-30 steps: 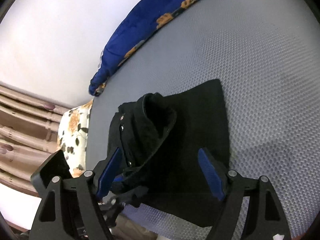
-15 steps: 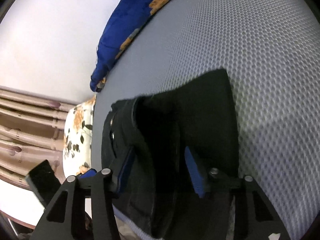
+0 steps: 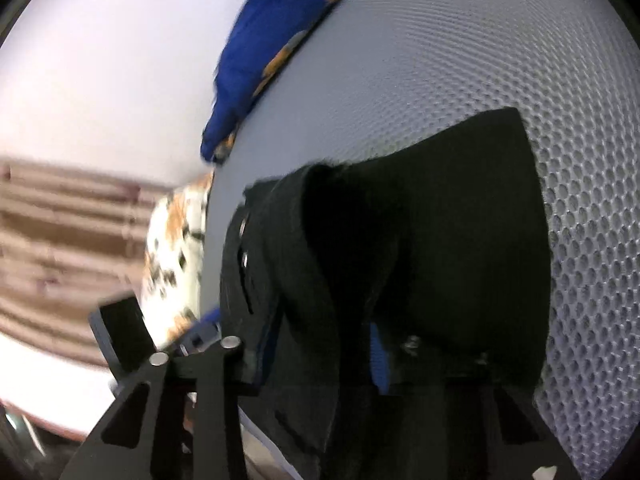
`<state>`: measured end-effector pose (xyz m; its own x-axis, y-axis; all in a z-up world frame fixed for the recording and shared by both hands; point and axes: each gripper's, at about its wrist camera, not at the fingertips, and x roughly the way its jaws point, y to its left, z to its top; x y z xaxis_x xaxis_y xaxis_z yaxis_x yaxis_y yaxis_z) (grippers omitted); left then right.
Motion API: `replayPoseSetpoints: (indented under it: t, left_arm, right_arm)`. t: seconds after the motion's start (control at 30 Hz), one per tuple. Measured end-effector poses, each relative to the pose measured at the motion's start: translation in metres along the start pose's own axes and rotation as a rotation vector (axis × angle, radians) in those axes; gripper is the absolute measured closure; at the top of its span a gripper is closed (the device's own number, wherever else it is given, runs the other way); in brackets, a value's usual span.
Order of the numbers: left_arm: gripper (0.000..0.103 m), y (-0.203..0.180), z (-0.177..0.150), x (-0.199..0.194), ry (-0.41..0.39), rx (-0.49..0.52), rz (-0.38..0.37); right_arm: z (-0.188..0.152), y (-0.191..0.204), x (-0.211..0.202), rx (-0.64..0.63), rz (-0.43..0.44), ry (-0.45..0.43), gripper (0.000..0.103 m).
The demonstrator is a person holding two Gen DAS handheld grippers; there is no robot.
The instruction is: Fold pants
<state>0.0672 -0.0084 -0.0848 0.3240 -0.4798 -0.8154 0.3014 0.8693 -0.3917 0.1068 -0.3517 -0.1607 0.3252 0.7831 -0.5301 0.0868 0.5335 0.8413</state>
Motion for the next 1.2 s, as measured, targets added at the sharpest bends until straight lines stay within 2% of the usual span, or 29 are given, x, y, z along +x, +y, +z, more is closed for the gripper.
replayPoseSetpoints:
  t: [0.07, 0.17, 0.3, 0.4, 0.47, 0.6, 0.63, 0.67, 0.77, 0.8, 0.93, 1.2]
  left_arm:
    - [0.044, -0.001, 0.006, 0.004, 0.003, -0.011, 0.006]
    - [0.044, 0.003, 0.009, 0.001, -0.006, -0.026, 0.000]
    - [0.044, -0.001, 0.017, -0.003, -0.018, -0.016, -0.008]
    - [0.044, -0.015, 0.027, -0.004, -0.036, 0.028, -0.012]
    - [0.044, -0.026, 0.035, -0.001, -0.042, 0.057, -0.014]
    - [0.044, -0.040, 0.041, 0.013, -0.033, 0.110, 0.010]
    - [0.044, -0.042, 0.041, 0.020, -0.018, 0.121, 0.009]
    - [0.044, -0.043, 0.041, 0.026, -0.002, 0.126, 0.012]
    - [0.044, -0.043, 0.037, 0.049, 0.053, 0.149, 0.055]
    - [0.044, -0.043, 0.034, 0.054, 0.063, 0.160, 0.065]
    - [0.044, -0.048, 0.027, 0.060, 0.061, 0.215, 0.098]
    - [0.044, -0.051, -0.008, 0.042, 0.088, 0.282, 0.090]
  right_arm:
    - [0.000, 0.002, 0.002, 0.022, -0.014, -0.009, 0.082]
    - [-0.005, 0.031, -0.004, -0.064, -0.092, -0.040, 0.092]
    - [-0.006, 0.071, -0.034, -0.127, -0.096, -0.104, 0.092]
    - [-0.004, 0.086, -0.059, -0.159, -0.112, -0.162, 0.092]
    - [-0.002, 0.080, -0.070, -0.147, -0.138, -0.189, 0.092]
    - [-0.005, 0.033, -0.066, -0.022, -0.247, -0.161, 0.092]
    - [-0.009, 0.021, -0.058, -0.024, -0.320, -0.145, 0.092]
    - [-0.011, 0.014, -0.053, -0.028, -0.357, -0.145, 0.091]
    - [-0.011, 0.008, -0.051, -0.003, -0.337, -0.155, 0.085]
    - [-0.009, 0.007, -0.054, 0.002, -0.343, -0.153, 0.077]
    - [-0.017, -0.001, -0.077, -0.012, -0.381, -0.140, 0.068]
    - [-0.073, 0.007, -0.096, -0.010, -0.409, -0.076, 0.064]
